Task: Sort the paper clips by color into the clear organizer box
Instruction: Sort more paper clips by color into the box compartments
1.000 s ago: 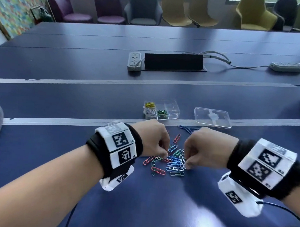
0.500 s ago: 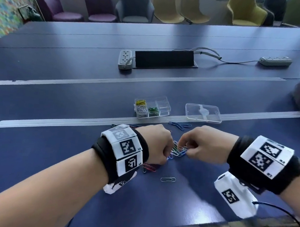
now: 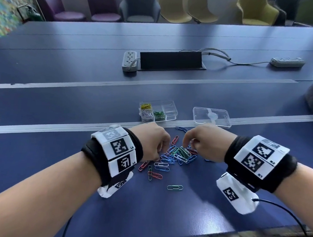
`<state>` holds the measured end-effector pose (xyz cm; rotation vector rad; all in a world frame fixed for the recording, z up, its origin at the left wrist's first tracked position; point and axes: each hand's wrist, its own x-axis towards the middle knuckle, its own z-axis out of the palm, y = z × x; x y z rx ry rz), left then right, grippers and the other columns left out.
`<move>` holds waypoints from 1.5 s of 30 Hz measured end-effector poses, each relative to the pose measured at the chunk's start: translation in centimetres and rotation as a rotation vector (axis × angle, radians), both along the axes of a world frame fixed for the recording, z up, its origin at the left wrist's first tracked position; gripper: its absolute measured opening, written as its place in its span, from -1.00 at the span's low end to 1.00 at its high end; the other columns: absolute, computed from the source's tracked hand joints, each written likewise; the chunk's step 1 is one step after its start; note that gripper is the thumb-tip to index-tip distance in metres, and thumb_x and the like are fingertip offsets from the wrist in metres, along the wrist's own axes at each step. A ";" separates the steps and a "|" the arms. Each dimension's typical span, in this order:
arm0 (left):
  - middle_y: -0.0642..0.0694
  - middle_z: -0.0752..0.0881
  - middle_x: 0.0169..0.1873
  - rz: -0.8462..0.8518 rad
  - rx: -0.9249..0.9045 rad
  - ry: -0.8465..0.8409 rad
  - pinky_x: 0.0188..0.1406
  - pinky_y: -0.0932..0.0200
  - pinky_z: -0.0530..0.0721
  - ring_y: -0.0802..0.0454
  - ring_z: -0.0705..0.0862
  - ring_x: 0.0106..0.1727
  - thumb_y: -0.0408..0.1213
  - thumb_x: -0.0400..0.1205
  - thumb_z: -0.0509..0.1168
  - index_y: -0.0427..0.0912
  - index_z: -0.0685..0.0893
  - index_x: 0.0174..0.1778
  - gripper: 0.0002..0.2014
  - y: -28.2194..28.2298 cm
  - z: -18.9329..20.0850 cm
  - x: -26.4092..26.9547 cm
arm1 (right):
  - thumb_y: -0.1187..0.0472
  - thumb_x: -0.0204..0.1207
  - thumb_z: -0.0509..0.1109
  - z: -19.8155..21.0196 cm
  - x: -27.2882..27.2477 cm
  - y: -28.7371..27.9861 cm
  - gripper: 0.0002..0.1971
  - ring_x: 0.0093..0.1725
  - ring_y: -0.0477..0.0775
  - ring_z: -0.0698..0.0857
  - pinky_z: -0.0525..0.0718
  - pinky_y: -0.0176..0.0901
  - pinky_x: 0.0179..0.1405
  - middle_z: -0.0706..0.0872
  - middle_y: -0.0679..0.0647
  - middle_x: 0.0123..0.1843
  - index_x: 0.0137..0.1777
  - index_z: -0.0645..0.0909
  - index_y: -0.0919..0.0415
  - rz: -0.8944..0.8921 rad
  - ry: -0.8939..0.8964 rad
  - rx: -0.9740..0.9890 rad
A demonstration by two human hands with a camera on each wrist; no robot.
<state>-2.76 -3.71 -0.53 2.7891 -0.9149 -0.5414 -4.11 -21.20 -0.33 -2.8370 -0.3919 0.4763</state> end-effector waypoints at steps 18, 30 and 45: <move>0.11 0.62 -0.41 0.022 -0.065 -0.018 -0.16 0.24 0.63 0.12 0.59 -0.27 -0.24 0.47 0.32 -0.04 0.69 -0.31 -0.92 0.2 0.0 -0.5 | 0.17 0.42 0.39 -0.4 -0.1 0.5 -0.92 -0.42 -0.21 0.49 0.39 -0.49 -0.43 0.50 -0.19 -0.46 -0.16 0.71 0.08 0.047 0.018 0.009; -0.04 0.63 0.15 0.014 -0.090 -0.033 0.16 0.18 0.52 0.00 0.57 0.20 -0.45 0.57 0.26 -0.02 0.64 0.20 -0.66 -0.4 0.1 -0.2 | 0.22 0.31 0.57 -0.3 0.4 -0.3 -0.84 -0.54 -0.28 0.54 0.46 -0.58 -0.50 0.60 -0.15 -0.47 -0.12 0.76 0.01 -0.026 0.096 0.179; -0.08 0.54 -0.05 -0.010 -0.049 -0.025 0.16 0.13 0.53 -0.08 0.58 0.18 -0.20 0.58 0.19 -0.13 0.66 0.00 -0.81 -3.0 -1.0 -1.5 | 0.37 0.42 0.40 0.1 0.4 -1.7 -0.82 -0.38 -0.05 0.70 0.76 -0.14 -0.11 0.75 0.02 -0.41 -0.14 0.75 0.09 -0.176 0.103 0.317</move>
